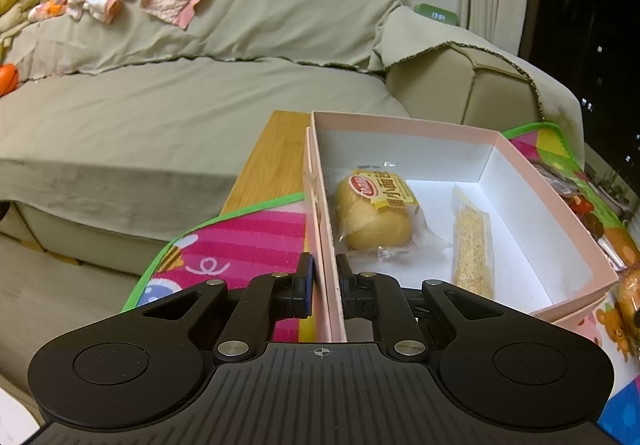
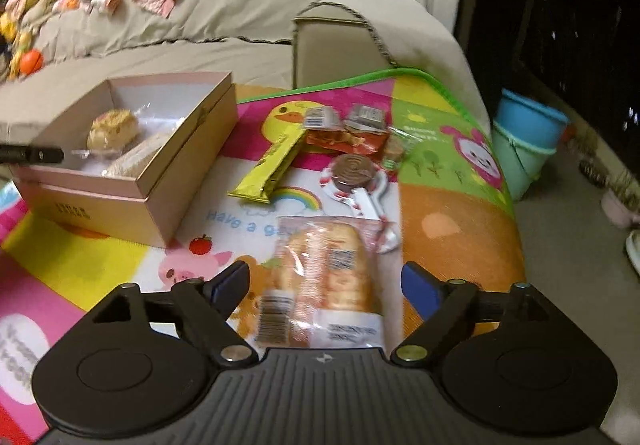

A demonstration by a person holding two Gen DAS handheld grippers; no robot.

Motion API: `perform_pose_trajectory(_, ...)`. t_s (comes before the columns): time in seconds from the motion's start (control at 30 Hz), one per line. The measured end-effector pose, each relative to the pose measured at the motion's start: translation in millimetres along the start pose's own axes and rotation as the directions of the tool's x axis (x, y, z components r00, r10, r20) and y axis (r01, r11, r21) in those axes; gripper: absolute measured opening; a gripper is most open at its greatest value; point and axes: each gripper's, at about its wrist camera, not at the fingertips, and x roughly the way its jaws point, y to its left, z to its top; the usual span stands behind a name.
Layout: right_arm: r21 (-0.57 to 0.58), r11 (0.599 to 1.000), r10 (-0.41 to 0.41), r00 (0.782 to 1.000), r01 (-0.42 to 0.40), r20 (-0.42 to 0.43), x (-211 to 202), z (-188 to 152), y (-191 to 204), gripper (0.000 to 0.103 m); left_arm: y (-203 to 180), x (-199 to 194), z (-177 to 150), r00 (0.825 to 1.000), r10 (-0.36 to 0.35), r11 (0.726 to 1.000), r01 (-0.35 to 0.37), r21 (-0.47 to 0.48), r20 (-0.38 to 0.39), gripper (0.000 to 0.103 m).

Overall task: Organize objects
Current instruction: 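Grasp the second wrapped bun with the right gripper and lift it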

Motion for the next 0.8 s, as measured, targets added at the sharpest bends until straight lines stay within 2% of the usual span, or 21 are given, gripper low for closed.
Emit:
perform_pose_trajectory(0.1, -0.064, 0.997, -0.049, 0.999, 0.049, 0.005, 14, -2, 14, 0.083, 0, -2, -1, 1.000, -0.003, 1.000, 0.003, 0.005, -0.001, 0.014)
perform_pose_trajectory(0.17, -0.075, 0.996, -0.046, 0.999, 0.045, -0.008, 20, -2, 16, 0.070, 1, -2, -1, 1.000, -0.005, 1.000, 0.005, 0.005, -0.001, 0.014)
perform_pose_trajectory(0.2, -0.069, 0.997, -0.040, 0.999, 0.038, -0.014, 19, -2, 15, 0.059, 1, -2, -1, 1.000, -0.005, 1.000, 0.005, 0.004, -0.001, 0.014)
perform_pose_trajectory(0.23, -0.069, 0.997, -0.037, 0.999, 0.036, -0.016, 18, -1, 14, 0.056, 0, -2, 0, 1.000, -0.005, 1.000, 0.005, 0.003, -0.001, 0.014)
perform_pose_trajectory(0.43, -0.026, 0.999, 0.032, 0.998, -0.033, -0.052, -4, -3, 11, 0.053, 1, -3, 0, 1.000, -0.008, 1.000, 0.008, -0.004, 0.001, 0.014)
perform_pose_trajectory(0.57, 0.004, 0.991, 0.137, 0.988, -0.137, -0.071, -26, 1, 18, 0.053, 2, -3, 0, 1.000, -0.012, 1.000, 0.012, -0.006, 0.001, 0.014)
perform_pose_trajectory(0.67, 0.032, 0.976, 0.217, 0.976, -0.217, -0.005, -50, 19, 24, 0.053, 2, -3, 0, 1.000, -0.018, 1.000, 0.018, -0.009, 0.002, 0.014)
perform_pose_trajectory(0.8, 0.016, 0.957, 0.285, 0.948, -0.290, 0.142, -84, 57, 35, 0.053, 2, -4, 1, 1.000, -0.021, 1.000, 0.021, -0.014, 0.005, 0.014)
